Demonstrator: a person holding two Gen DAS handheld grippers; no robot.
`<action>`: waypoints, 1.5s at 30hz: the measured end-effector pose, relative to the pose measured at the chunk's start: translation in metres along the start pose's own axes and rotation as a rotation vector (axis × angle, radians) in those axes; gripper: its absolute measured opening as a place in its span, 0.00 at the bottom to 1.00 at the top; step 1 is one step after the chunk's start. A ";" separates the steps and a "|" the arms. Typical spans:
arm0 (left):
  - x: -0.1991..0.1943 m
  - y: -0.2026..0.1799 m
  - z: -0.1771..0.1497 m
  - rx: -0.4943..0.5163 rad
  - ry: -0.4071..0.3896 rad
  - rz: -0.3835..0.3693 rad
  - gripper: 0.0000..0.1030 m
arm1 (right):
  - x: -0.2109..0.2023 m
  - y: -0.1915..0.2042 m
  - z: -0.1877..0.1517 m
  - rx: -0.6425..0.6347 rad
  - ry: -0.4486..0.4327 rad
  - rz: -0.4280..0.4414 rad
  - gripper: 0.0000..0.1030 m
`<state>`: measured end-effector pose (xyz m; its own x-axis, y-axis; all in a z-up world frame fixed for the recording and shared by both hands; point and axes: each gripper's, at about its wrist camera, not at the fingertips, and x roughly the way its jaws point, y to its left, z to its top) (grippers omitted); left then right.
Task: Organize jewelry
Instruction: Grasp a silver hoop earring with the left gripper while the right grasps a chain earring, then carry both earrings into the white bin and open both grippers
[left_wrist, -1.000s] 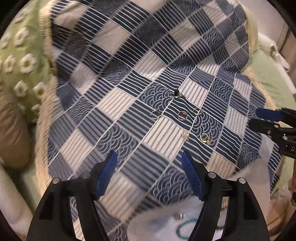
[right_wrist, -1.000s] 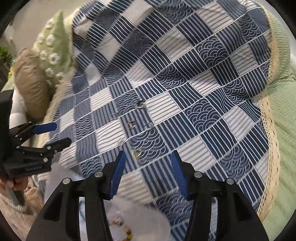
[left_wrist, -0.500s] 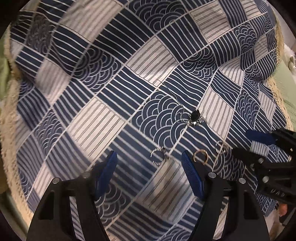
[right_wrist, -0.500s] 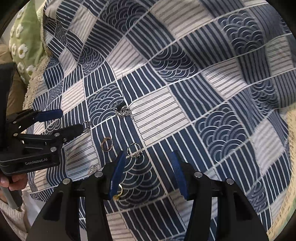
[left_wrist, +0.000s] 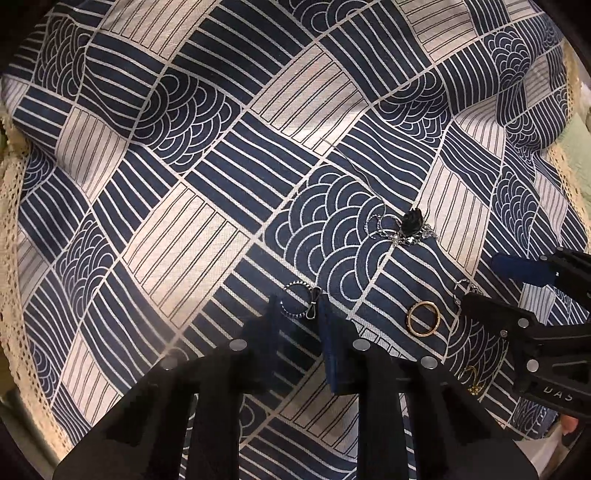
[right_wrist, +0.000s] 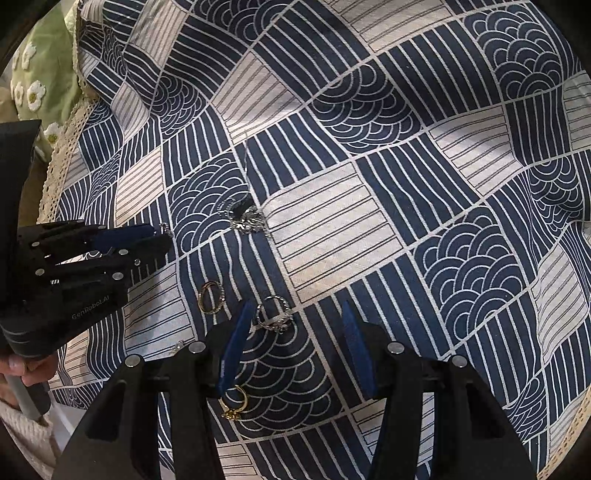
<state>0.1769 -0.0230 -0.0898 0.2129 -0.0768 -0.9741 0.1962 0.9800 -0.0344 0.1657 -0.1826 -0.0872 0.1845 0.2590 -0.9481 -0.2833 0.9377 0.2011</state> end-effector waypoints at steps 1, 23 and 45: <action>0.000 0.000 0.000 0.006 -0.001 0.004 0.18 | 0.001 0.002 0.001 -0.002 0.002 0.004 0.49; -0.087 -0.014 -0.035 0.007 -0.123 -0.051 0.08 | -0.084 0.005 -0.029 -0.022 -0.113 0.070 0.22; -0.120 -0.081 -0.251 0.323 -0.020 -0.179 0.08 | -0.088 0.095 -0.246 -0.380 0.089 0.149 0.22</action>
<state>-0.1045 -0.0471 -0.0264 0.1656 -0.2488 -0.9543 0.5234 0.8423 -0.1288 -0.1092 -0.1736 -0.0449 0.0378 0.3482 -0.9367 -0.6312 0.7350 0.2478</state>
